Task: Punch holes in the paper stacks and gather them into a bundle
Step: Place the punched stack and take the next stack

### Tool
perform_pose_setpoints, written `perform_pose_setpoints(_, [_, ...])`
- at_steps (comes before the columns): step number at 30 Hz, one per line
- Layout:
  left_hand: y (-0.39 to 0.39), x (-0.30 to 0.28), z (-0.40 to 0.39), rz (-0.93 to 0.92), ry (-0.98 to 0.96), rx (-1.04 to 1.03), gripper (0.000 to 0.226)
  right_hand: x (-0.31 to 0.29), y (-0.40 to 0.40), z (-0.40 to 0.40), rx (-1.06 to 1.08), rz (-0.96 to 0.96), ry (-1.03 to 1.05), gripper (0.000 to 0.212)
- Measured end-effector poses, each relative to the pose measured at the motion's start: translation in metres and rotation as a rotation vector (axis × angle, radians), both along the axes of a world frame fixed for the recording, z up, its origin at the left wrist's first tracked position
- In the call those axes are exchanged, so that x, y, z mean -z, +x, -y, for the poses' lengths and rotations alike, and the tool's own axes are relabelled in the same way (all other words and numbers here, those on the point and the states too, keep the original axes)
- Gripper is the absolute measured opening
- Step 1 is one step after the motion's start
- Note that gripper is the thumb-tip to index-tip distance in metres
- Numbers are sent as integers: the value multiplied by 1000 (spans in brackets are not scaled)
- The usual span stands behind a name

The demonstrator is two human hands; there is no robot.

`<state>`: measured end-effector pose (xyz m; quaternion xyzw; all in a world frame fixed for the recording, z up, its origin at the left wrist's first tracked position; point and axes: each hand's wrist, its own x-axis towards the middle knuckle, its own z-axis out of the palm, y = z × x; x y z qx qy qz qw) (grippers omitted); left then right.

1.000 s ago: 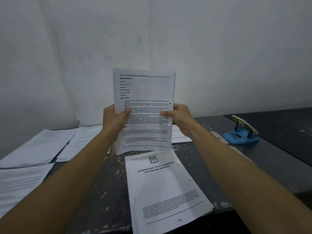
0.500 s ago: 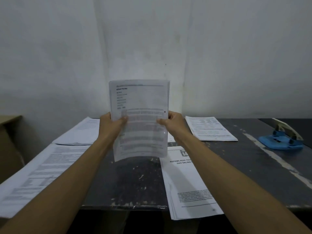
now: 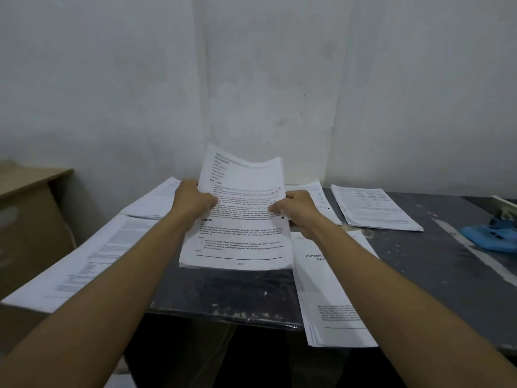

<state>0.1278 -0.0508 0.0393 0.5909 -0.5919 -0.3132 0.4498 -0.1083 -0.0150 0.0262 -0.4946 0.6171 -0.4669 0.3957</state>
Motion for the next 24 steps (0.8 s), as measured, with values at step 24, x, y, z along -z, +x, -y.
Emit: perform_pose_setpoints(24, [39, 70, -37, 733, 214, 15, 50, 36, 50, -23, -175, -799, 336, 50])
